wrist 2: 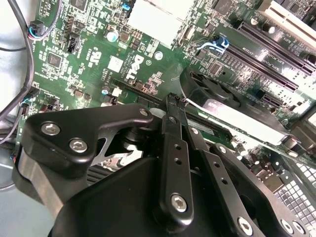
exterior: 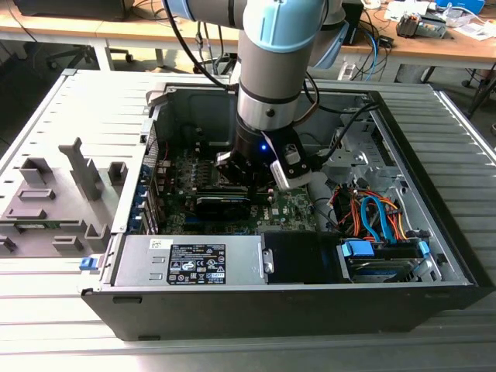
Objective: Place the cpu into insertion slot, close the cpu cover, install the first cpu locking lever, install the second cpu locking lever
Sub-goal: 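Install the second cpu locking lever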
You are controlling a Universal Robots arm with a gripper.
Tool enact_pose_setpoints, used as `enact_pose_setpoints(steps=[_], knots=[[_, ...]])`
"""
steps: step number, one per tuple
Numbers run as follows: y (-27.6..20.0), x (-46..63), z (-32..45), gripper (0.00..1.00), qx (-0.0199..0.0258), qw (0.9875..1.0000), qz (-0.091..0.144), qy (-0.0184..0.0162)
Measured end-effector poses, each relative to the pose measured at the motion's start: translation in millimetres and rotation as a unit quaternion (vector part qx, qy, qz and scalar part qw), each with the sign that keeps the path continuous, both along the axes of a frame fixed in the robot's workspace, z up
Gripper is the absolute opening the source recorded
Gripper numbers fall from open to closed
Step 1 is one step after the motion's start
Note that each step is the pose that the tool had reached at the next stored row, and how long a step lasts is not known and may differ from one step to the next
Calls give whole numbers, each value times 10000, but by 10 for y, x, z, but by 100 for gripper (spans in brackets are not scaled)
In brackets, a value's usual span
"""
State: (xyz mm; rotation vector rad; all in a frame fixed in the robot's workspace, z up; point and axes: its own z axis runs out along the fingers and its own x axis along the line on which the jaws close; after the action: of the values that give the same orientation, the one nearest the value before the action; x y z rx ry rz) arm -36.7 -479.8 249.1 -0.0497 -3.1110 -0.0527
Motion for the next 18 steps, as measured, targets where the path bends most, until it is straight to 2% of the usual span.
enact_pose_setpoints(steps=[18], knots=[[-60, 0, -7, 11, 0, 10000, 0, 0]])
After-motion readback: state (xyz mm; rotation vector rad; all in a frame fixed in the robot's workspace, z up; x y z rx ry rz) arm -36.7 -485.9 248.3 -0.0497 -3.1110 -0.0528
